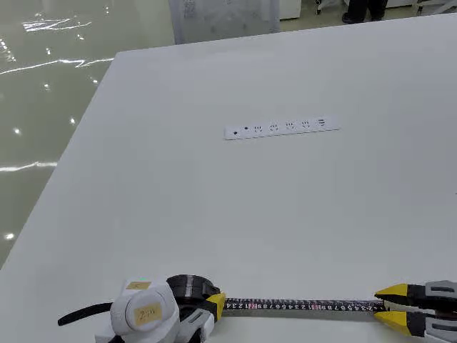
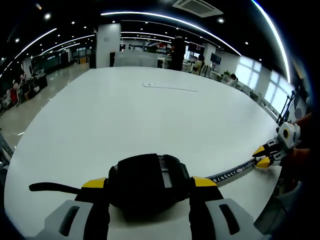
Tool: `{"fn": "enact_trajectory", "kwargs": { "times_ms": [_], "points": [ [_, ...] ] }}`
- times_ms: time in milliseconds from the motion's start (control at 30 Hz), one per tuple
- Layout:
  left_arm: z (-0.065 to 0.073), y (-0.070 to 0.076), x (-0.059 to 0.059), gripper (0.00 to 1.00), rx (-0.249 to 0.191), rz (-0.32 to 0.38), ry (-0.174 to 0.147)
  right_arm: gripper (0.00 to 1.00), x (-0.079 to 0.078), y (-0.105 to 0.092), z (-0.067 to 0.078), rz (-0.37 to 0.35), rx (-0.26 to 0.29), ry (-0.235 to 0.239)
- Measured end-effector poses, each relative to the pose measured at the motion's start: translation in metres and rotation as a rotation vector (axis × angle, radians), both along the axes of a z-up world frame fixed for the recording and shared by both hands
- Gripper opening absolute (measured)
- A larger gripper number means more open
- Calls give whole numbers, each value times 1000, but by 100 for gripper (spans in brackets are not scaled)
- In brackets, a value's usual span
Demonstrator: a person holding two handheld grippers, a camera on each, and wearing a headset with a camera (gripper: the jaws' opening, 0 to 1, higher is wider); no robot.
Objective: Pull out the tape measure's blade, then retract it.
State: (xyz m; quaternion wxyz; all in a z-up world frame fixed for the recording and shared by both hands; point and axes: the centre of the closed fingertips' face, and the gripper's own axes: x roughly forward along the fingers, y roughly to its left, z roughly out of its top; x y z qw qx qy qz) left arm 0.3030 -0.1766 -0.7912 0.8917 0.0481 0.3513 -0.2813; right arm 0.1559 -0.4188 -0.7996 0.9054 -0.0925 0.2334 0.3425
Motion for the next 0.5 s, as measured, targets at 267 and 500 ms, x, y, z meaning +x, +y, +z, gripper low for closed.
{"fn": "enact_trajectory", "kwargs": {
  "times_ms": [267, 500],
  "points": [
    [0, 0, -1, 62, -4, 7, 9, 13, 2, 2, 2, -23, 3, 1],
    [-2, 0, 0, 63, 4, 12, 20, 13, 4, 0, 2, -20, -4, 9]
  ]
}}
